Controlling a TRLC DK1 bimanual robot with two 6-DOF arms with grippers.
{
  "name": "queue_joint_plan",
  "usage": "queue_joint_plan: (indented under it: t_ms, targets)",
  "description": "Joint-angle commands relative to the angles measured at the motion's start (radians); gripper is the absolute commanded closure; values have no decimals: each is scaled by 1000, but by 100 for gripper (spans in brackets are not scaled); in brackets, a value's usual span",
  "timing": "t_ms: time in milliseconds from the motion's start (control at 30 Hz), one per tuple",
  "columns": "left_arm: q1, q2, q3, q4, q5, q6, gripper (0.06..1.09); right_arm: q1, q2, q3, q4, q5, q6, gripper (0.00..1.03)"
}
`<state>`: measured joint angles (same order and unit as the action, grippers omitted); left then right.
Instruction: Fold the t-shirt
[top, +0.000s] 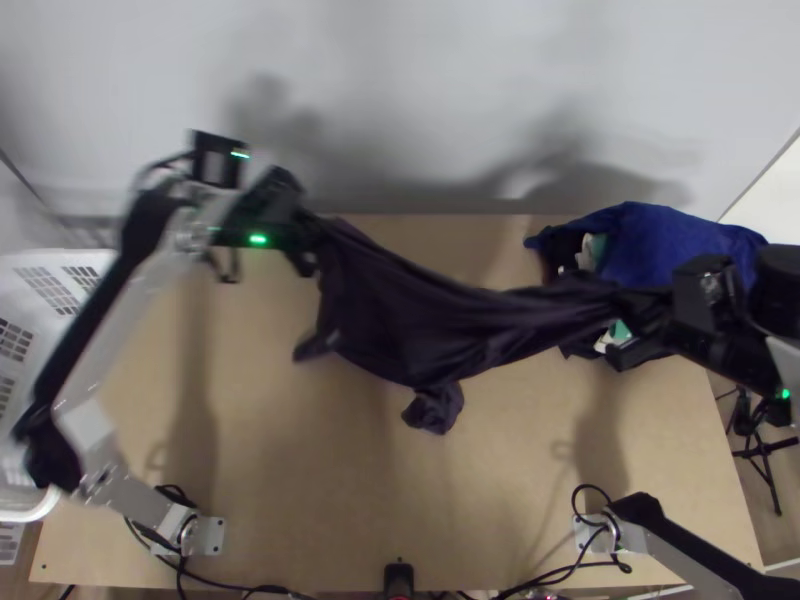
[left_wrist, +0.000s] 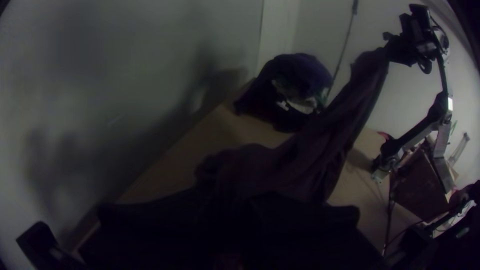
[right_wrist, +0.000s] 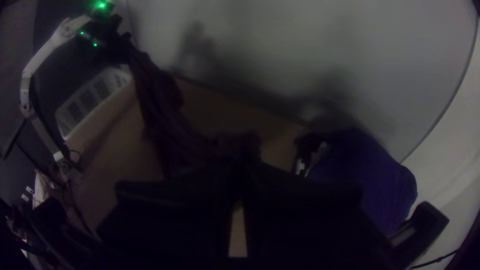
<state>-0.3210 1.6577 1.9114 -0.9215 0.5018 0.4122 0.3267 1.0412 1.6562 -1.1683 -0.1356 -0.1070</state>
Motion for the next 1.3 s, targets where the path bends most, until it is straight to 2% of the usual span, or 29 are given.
queue_joint_plan:
  t_ms: [0, 133, 300, 433, 633, 800, 967, 1100, 1267]
  targets:
    - [103, -262, -45, -97, 11, 2, 88, -11, -17, 45, 12, -1, 36, 96]
    - [165, -417, -196, -125, 11, 48, 88, -2, -49, 43, 6, -15, 36, 96]
    - [154, -578, -273, -148, 11, 53, 88, 17, -124, 5, -39, -147, 53, 96]
    - [138, -659, -207, -174, 12, 17, 88, 20, -156, 97, -108, -245, 72, 96]
    - [172, -704, -130, -185, 11, -13, 88, 29, -191, 188, -151, -246, 66, 96]
    - [166, -671, -345, -37, 6, -9, 88, 29, -234, -79, -22, -242, 53, 96]
    - [119, -496, -520, 110, -9, 48, 88, -2, -210, -289, 162, -229, 36, 96]
    - [92, -265, -538, 174, -14, 103, 88, -52, -148, -414, 312, -225, 43, 96]
    - [53, 13, -492, 251, -34, 103, 88, -54, -38, -579, 472, -202, 44, 96]
